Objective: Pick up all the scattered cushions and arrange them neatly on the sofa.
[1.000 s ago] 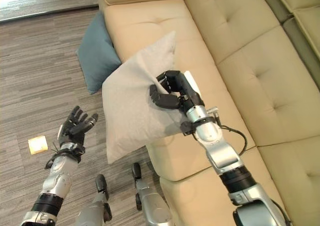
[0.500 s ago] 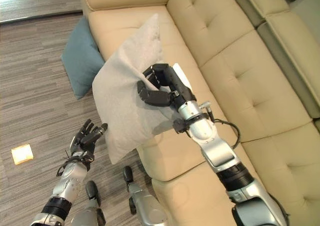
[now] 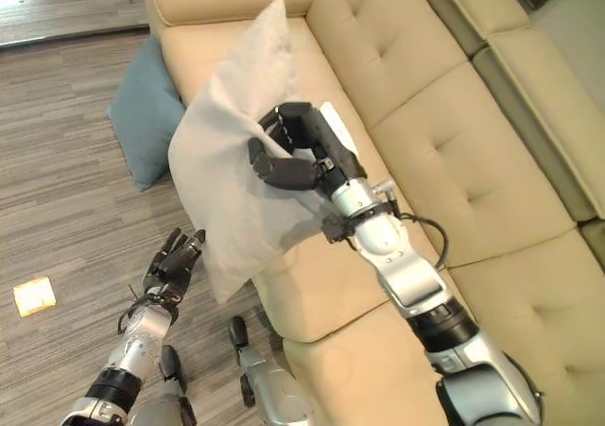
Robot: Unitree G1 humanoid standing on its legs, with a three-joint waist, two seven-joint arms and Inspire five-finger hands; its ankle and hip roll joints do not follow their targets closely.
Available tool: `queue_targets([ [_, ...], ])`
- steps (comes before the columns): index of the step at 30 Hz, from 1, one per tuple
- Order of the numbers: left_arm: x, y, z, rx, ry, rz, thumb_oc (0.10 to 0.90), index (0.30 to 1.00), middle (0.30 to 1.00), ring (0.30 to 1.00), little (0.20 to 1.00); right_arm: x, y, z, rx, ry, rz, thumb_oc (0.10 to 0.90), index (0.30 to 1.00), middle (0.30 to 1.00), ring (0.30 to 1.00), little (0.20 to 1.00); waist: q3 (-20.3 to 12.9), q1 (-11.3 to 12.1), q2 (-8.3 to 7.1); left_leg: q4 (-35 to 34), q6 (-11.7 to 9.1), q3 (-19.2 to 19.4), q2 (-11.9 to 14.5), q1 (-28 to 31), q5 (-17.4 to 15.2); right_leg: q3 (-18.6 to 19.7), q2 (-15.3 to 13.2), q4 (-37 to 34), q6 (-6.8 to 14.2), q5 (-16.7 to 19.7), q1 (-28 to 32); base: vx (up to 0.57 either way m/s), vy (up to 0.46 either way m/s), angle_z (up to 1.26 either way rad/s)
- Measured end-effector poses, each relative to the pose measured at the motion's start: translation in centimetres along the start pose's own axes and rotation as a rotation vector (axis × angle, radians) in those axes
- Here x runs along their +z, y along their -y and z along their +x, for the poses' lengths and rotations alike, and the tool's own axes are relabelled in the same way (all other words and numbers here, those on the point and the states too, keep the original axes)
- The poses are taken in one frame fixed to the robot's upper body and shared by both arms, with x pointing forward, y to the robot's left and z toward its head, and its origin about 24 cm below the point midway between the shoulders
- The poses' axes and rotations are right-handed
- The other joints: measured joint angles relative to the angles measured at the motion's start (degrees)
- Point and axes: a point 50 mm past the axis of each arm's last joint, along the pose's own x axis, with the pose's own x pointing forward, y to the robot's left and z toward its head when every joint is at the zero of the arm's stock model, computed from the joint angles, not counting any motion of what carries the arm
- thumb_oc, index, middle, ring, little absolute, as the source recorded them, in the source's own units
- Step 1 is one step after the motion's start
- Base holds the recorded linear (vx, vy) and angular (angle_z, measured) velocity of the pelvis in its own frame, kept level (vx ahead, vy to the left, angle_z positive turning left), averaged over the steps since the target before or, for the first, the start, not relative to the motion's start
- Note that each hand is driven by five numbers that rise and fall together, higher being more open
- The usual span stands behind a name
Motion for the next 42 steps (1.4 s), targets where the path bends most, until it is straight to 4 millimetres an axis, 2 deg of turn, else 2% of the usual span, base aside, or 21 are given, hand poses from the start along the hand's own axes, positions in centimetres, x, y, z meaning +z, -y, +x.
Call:
queue_targets([
  [3, -0.5, 1.4, 0.2, -0.066, -0.027, -0.01, 0.8, 0.9, 0.9, 0.9, 0.9, 0.3, 0.1, 0.2, -0.005, 0.012, -0.001, 0.4, 0.3, 0.3, 0.3, 0.3, 0.0, -0.4, 0.01, 0.0, 0.0, 0.1, 0.0, 0.2, 0.0, 0.1, 0.0, 0.0, 0.0, 0.0, 0.1, 0.0, 0.0, 0.0],
  [4, -0.6, 1.8, 0.2, -0.08, -0.033, -0.011, 0.588, 0.582, 0.582, 0.582, 0.582, 0.3, 0.1, 0.2, -0.009, 0.013, 0.0, 0.4, 0.3, 0.3, 0.3, 0.3, 0.0, -0.5, 0.02, 0.0, 0.0, 0.2, 0.0, 0.2, 0.0, 0.1, 0.0, 0.0, 0.0, 0.0, 0.1, 0.0, 0.0, 0.0],
  [5, -0.8, 2.1, 0.1, -0.095, -0.039, -0.011, 0.552, 0.528, 0.528, 0.528, 0.528, 0.3, 0.0, 0.3, -0.015, 0.014, 0.003, 0.4, 0.3, 0.3, 0.3, 0.3, 0.0, -0.5, 0.05, 0.0, 0.0, 0.2, 0.0, 0.2, 0.0, 0.2, 0.0, 0.0, 0.0, 0.0, 0.1, 0.0, 0.004, -0.03],
  [6, -1.1, 2.9, 0.0, -0.13, -0.054, -0.004, 0.4, 0.3, 0.3, 0.3, 0.3, 0.3, 0.0, 0.3, -0.021, 0.015, 0.008, 0.4, 0.3, 0.3, 0.3, 0.3, -0.1, -0.5, 0.25, 0.0, 0.0, 0.3, 0.0, 0.2, 0.0, 0.3, 0.0, 0.0, 0.0, 0.0, 0.1, 0.0, 0.0, 0.0],
  [15, -2.3, 3.7, -0.4, -0.199, -0.138, 0.077, 0.4, 0.3, 0.3, 0.3, 0.3, 1.4, 0.6, 1.0, -0.049, 0.056, -0.006, 0.4, 0.3, 0.3, 0.3, 0.3, -1.2, -2.0, 2.59, 0.0, 0.0, 0.3, -0.1, 0.7, 0.0, 0.3, -0.2, -0.7, -0.2, 0.2, 0.9, 0.0, 0.0, 0.0],
  [22, -2.1, 3.8, -0.4, -0.221, -0.138, 0.08, 0.4, 0.3, 0.3, 0.3, 0.3, 1.5, 0.8, 1.0, -0.058, 0.06, -0.007, 0.4, 0.3, 0.3, 0.3, 0.3, -2.0, -2.1, 4.35, -0.1, 0.0, 0.3, -0.1, 0.8, 0.0, 0.3, -0.3, -2.8, 0.1, 1.0, 1.9, 0.0, -0.006, 0.0],
  [25, -1.8, 3.8, -0.7, -0.237, -0.132, 0.093, 0.4, 0.3, 0.3, 0.3, 0.3, 1.4, 1.2, 0.8, -0.08, 0.062, 0.004, 0.4, 0.3, 0.3, 0.3, 0.3, -2.2, -2.0, 4.64, -0.1, 0.0, 0.1, 0.2, 0.8, 0.0, 0.1, -0.3, -2.8, 0.1, 1.0, 2.0, 0.02, -0.054, 0.03],
  [27, -1.7, 3.7, -1.0, -0.244, -0.128, 0.093, 0.4, 0.3, 0.3, 0.3, 0.3, 1.0, 1.5, 0.4, -0.106, 0.049, 0.014, 0.4, 0.3, 0.3, 0.3, 0.3, -2.3, -2.0, 4.81, -0.1, 0.0, -0.2, 0.3, 0.8, 0.0, -0.2, -0.3, -2.8, -0.2, 1.2, 2.1, 0.02, -0.065, 0.07],
  [29, -1.8, 3.3, -1.3, -0.248, -0.131, 0.113, 0.4, 0.3, 0.3, 0.3, 0.3, 0.4, 2.1, -1.0, -0.136, 0.029, -0.007, 0.4, 0.3, 0.3, 0.3, 0.3, -2.6, -1.8, 5.47, -0.1, 0.0, -0.5, 0.4, 0.6, 0.0, -0.6, -0.4, -2.8, -0.1, 1.1, 2.2, 0.04, -0.099, 0.14],
  [31, -2.2, 2.6, -2.3, -0.256, -0.133, 0.138, 0.4, 0.3, 0.3, 0.3, 0.3, 0.1, 1.8, -3.5, -0.162, 0.018, 0.023, 0.4, 0.3, 0.3, 0.3, 0.3, -2.9, -2.4, 6.47, -0.1, 0.0, -1.9, 0.4, 0.6, 0.0, -1.8, -0.4, -2.8, 0.2, 0.6, 2.9, 0.04, -0.066, 0.27],
  [36, -2.2, 1.0, -3.5, -0.242, -0.14, 0.195, 0.4, 0.3, 0.3, 0.3, 0.3, -0.6, 1.2, -6.2, -0.165, -0.016, 0.034, 0.4, 0.3, 0.3, 0.3, 0.3, -4.1, -3.9, 8.88, -0.1, -0.4, -2.1, 0.4, 1.8, -0.6, -1.7, -0.4, -2.8, 0.1, -0.5, 4.2, 0.06, -0.069, 0.05],
  [37, -2.3, 1.0, -3.5, -0.243, -0.139, 0.201, 0.4, 0.3, 0.3, 0.3, 0.3, -0.6, 1.3, -6.3, -0.167, -0.018, 0.031, 0.4, 0.3, 0.3, 0.3, 0.3, -4.3, -4.3, 9.31, 0.0, -0.5, -2.0, 0.4, 1.8, -0.7, -1.6, -0.4, -2.8, 0.1, -0.6, 4.1, 0.08, -0.04, -0.23],
  [40, -1.9, 0.8, -3.9, -0.243, -0.114, 0.207, 0.4, 0.3, 0.3, 0.3, 0.3, -0.7, 0.9, -6.2, -0.186, -0.007, 0.074, 0.4, 0.3, 0.3, 0.3, 0.3, -4.5, -4.6, 9.44, 0.5, -1.1, -1.8, 0.0, 3.1, -1.2, 2.2, 0.7, -1.7, 0.0, -0.8, 3.5, 0.01, 0.019, -0.43],
  [41, -1.8, 0.8, -3.9, -0.243, -0.11, 0.21, 0.4, 0.3, 0.3, 0.3, 0.3, -0.7, 0.9, -6.3, -0.186, -0.003, 0.077, 0.4, 0.3, 0.3, 0.3, 0.3, -4.5, -4.6, 9.28, 1.1, -0.8, -2.9, -0.1, 3.0, -1.4, 3.0, 0.7, -1.6, 0.0, -0.8, 3.4, -0.01, 0.071, -0.91],
  [42, -1.7, 0.8, -3.9, -0.241, -0.104, 0.207, 0.4, 0.3, 0.3, 0.3, 0.3, -0.6, 0.9, -6.3, -0.182, 0.004, 0.077, 0.4, 0.3, 0.3, 0.3, 0.3, -4.6, -3.3, 9.19, 1.3, -0.3, -7.0, -0.2, 3.8, -2.3, 5.2, 0.7, -0.8, 0.0, -0.7, 2.8, 0.0, 0.087, -0.87],
])
